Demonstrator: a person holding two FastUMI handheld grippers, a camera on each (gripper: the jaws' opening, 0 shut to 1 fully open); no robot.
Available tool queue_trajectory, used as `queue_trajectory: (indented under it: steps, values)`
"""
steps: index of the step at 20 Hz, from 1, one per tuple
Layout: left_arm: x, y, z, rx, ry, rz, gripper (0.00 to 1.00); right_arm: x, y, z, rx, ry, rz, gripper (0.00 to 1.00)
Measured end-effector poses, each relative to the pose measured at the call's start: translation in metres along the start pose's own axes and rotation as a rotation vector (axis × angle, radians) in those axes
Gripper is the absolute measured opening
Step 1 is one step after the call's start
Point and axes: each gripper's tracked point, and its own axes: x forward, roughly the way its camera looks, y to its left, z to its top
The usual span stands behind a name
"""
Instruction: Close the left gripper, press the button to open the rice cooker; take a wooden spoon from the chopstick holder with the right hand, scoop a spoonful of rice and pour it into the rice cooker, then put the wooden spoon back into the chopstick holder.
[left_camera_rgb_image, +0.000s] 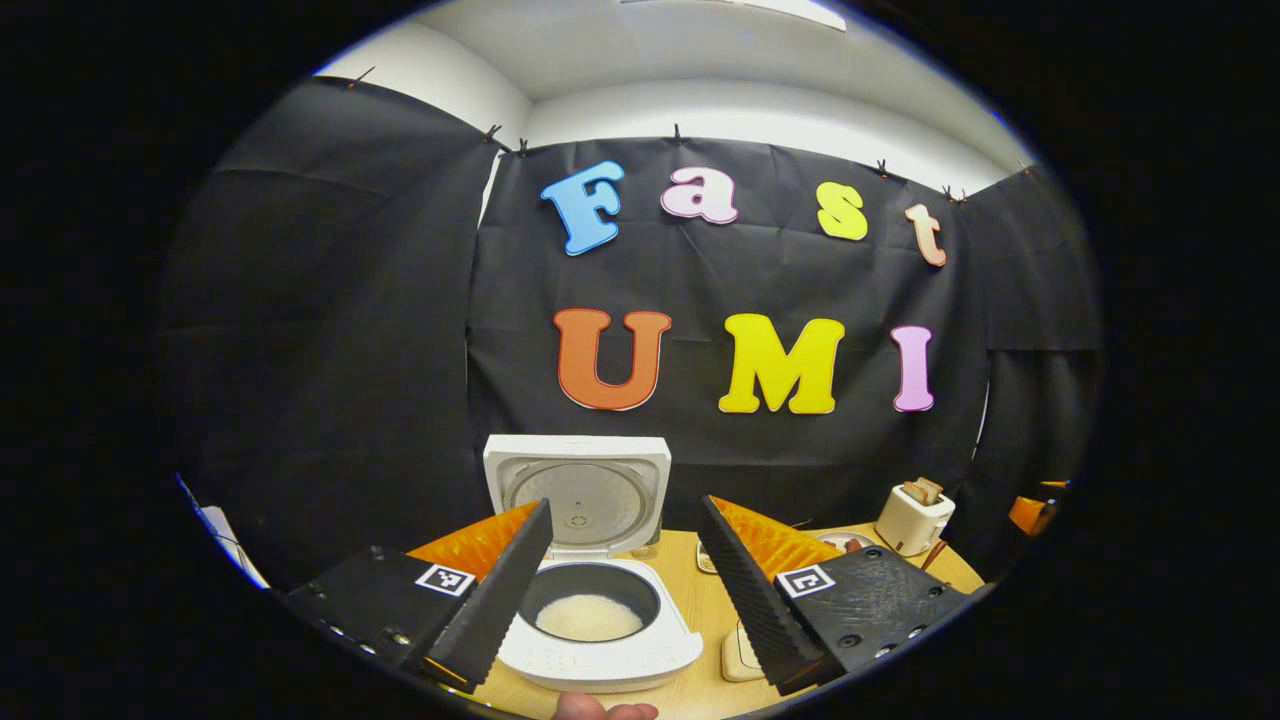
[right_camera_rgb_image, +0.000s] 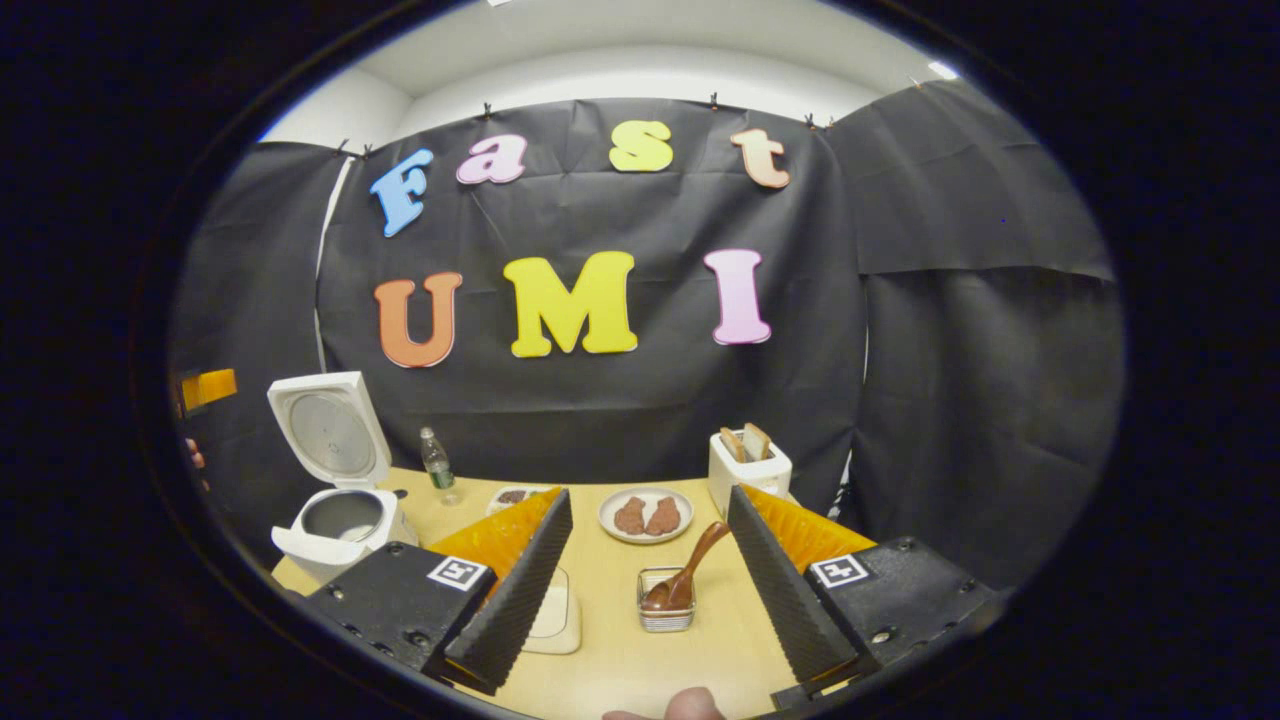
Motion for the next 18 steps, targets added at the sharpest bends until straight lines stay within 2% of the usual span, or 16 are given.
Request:
queue_trajectory:
  steps: [1, 2, 3, 7, 8, 9, 10, 12, 13, 14, 15, 18]
  values:
    - [-0.004, -0.004, -0.001, 0.010, -0.001, -0.004, 0.94, 0.005, -0.004, -0.007, 0.010, 0.022, 0.008, 1.00]
    - [-0.006, -0.008, -0.001, 0.021, -0.003, -0.005, 0.94, 0.012, -0.008, -0.015, 0.016, 0.044, 0.015, 1.00]
    - [-0.007, -0.011, -0.001, 0.033, -0.009, -0.003, 0.94, 0.018, -0.012, -0.024, 0.017, 0.066, 0.020, 0.96]
    - [-0.005, -0.026, -0.009, 0.049, 0.002, 0.009, 0.94, 0.055, -0.027, -0.066, 0.037, 0.166, 0.042, 0.96]
    - [-0.003, -0.029, -0.009, 0.051, 0.002, 0.012, 0.94, 0.067, -0.032, -0.079, 0.038, 0.197, 0.045, 1.00]
    - [-0.003, -0.031, -0.009, 0.052, 0.003, 0.020, 0.94, 0.079, -0.036, -0.093, 0.048, 0.233, 0.049, 0.96]
    - [0.000, -0.032, -0.009, 0.053, 0.006, 0.026, 0.94, 0.091, -0.042, -0.106, 0.067, 0.263, 0.055, 1.00]
    - [0.005, -0.035, -0.013, 0.051, 0.016, 0.042, 0.94, 0.116, -0.050, -0.129, 0.114, 0.320, 0.070, 1.00]
    - [0.008, -0.037, -0.016, 0.056, 0.020, 0.053, 0.94, 0.129, -0.055, -0.140, 0.140, 0.350, 0.068, 0.98]
    - [0.013, -0.038, -0.019, 0.062, 0.029, 0.062, 0.84, 0.144, -0.060, -0.151, 0.176, 0.379, 0.068, 0.78]
    - [0.015, -0.039, -0.024, 0.073, 0.046, 0.069, 0.94, 0.157, -0.061, -0.162, 0.208, 0.405, 0.077, 0.84]
    - [0.024, -0.038, -0.038, 0.088, 0.096, 0.102, 0.94, 0.184, -0.062, -0.186, 0.240, 0.471, 0.106, 0.80]
